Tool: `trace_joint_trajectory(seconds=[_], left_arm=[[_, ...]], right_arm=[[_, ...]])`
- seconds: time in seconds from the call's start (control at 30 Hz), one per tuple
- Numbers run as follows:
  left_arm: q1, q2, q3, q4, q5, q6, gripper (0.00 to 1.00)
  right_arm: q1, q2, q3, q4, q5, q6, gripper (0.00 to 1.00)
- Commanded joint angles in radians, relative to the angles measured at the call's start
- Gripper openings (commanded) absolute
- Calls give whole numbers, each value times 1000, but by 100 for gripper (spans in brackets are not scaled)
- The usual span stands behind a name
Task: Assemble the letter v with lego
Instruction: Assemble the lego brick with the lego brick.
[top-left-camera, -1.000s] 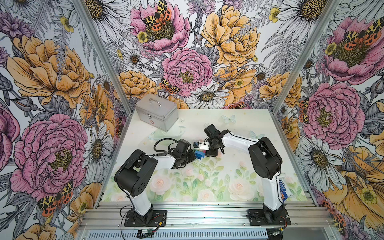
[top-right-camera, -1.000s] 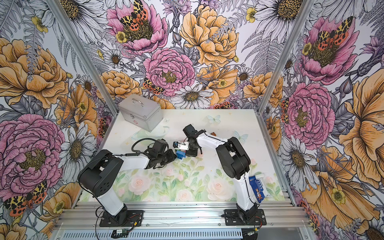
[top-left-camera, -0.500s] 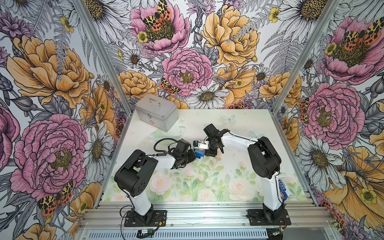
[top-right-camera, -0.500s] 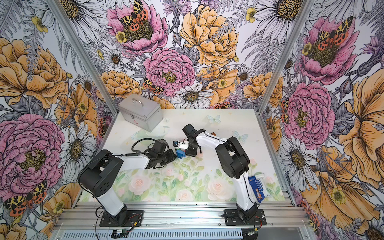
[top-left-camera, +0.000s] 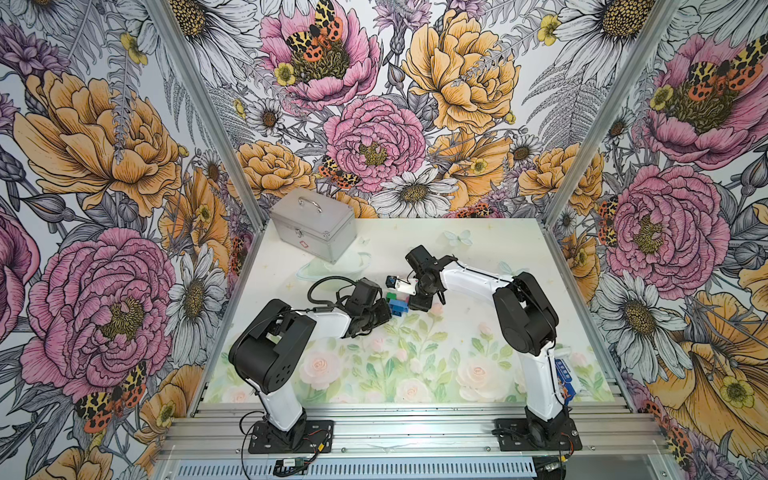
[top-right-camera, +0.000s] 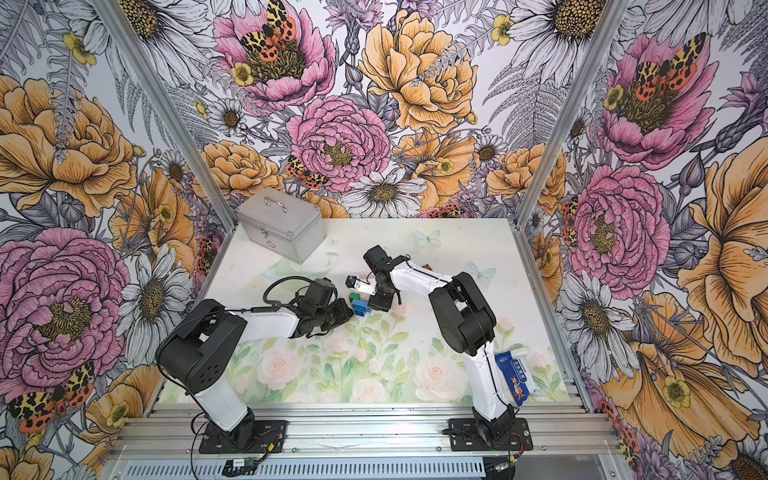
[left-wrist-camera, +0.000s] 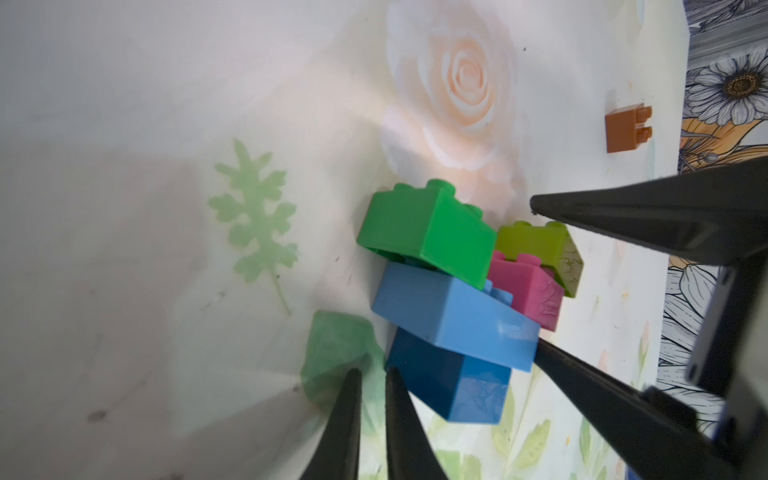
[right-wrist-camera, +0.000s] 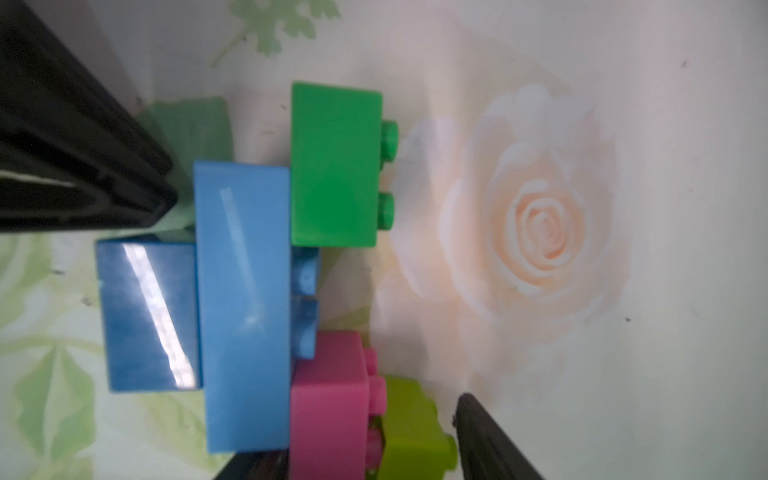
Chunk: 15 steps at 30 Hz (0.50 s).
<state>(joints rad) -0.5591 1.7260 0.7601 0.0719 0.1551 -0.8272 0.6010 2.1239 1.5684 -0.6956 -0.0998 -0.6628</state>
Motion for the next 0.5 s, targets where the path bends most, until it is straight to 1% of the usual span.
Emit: trace_joint_trajectory(seconds=[0.0,0.37,0.47], left_arm=[[-5,16,13,-12,9,26,15],[-2,27,24,-12,13,33,15],[-2,29,25,-11,13,32,15]], right_arm=[[-1,20,24,-12,-23,13,61],[3,36,37,-31,-40,-7,58],[3,38,39,-34,-39,-12,56]])
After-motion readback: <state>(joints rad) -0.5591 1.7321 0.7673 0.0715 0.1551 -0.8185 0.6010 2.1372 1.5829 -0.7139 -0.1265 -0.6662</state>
